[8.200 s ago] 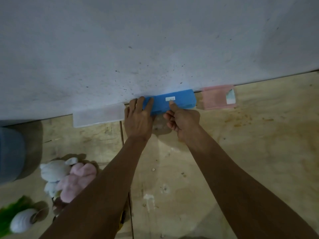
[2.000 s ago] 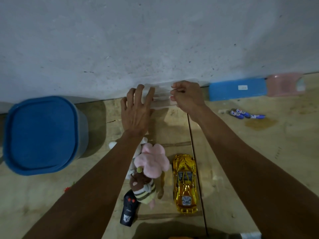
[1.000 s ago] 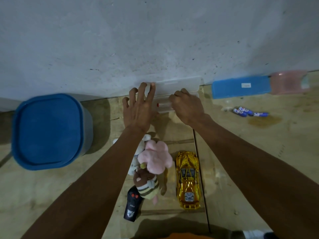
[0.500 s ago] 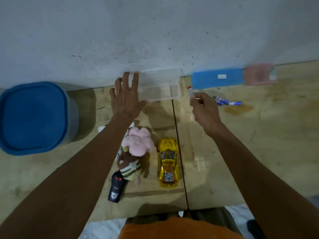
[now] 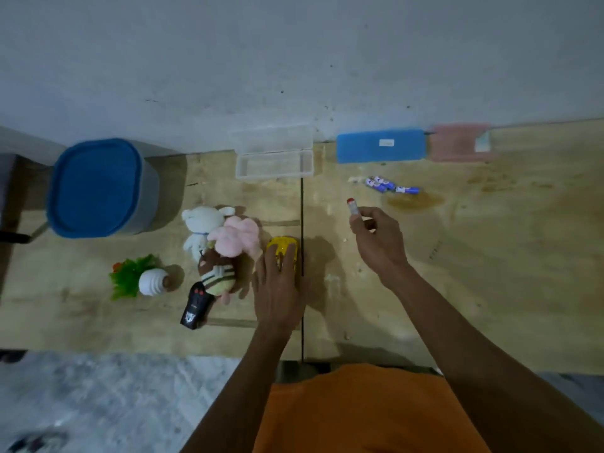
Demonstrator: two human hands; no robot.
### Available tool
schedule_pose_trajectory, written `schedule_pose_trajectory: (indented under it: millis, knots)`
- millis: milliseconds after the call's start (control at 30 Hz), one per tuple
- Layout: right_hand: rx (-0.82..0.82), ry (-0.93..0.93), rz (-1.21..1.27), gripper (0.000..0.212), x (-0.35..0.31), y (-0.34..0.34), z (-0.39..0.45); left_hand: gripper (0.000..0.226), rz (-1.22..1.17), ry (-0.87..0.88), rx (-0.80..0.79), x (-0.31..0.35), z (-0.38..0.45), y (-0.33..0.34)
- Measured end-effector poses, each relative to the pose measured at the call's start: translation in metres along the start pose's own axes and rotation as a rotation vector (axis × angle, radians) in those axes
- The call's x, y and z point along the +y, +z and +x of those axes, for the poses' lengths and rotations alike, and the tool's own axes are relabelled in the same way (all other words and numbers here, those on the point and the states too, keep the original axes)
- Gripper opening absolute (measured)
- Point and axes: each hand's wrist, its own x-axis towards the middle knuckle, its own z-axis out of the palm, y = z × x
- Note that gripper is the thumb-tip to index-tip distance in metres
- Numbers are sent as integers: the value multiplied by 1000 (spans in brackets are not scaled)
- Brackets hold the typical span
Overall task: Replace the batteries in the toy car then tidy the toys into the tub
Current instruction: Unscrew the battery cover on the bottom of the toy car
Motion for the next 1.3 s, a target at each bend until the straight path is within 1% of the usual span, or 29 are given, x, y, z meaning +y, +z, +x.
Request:
schedule_pose_trajectory:
  millis: [67, 133, 267, 333, 400, 467, 567, 600, 667, 767, 867, 967, 1033, 1133, 1200, 1233, 1300]
  knots:
    - [-26, -17, -10, 28, 4, -10, -7, 69, 51, -90, -81, -1, -11, 12]
    - [-47, -47, -36, 25, 8, -20, -13, 73, 92, -161, -120, 1, -15, 18]
    - [-72, -64, -59, 20, 19, -37, -23, 75, 111, -204, -89, 7, -12, 18]
    - [-60, -64, -53, 21, 20, -44, -27, 70, 74, -214, -84, 9, -9, 15]
    - [-56, -64, -38, 23, 20, -49, -31, 70, -4, -225, -91, 13, -10, 9]
    - [-47, -68, -32, 23, 18, -54, -36, 72, -164, -203, -73, 19, -14, 3]
    - [-34, -71, -6, 24, 13, -60, -48, 73, -444, -74, 37, 30, -22, -7]
    - [-26, -71, 14, 26, 11, -62, -54, 71, -540, -27, 66, 36, -26, -10]
    - [-17, -80, 65, 26, 7, -66, -67, 63, -741, 10, 77, 51, -36, -21]
    - [-38, -109, 111, 17, -3, -73, -81, 57, -1024, -43, -13, 74, -46, -45]
    - [-20, -152, 139, 15, -13, -77, -99, 50, -1267, -112, -90, 83, -54, -59]
    - [27, -220, 121, 16, -24, -78, -117, 73, -1456, -96, -195, 82, -59, -61]
    - [49, -270, 134, 16, -33, -78, -129, 74, -1586, -100, -232, 80, -62, -61]
    - [102, -337, 175, 14, -49, -82, -149, 74, -1724, -156, -245, 79, -68, -65]
    - [146, -408, 181, 13, -60, -86, -159, 72, -1809, -204, -282, 77, -71, -71]
    - [163, -445, 179, 11, -64, -88, -163, 71, -1826, -219, -307, 77, -72, -75]
    - [183, -491, 174, 12, -72, -92, -167, 73, -1807, -198, -369, 74, -73, -81]
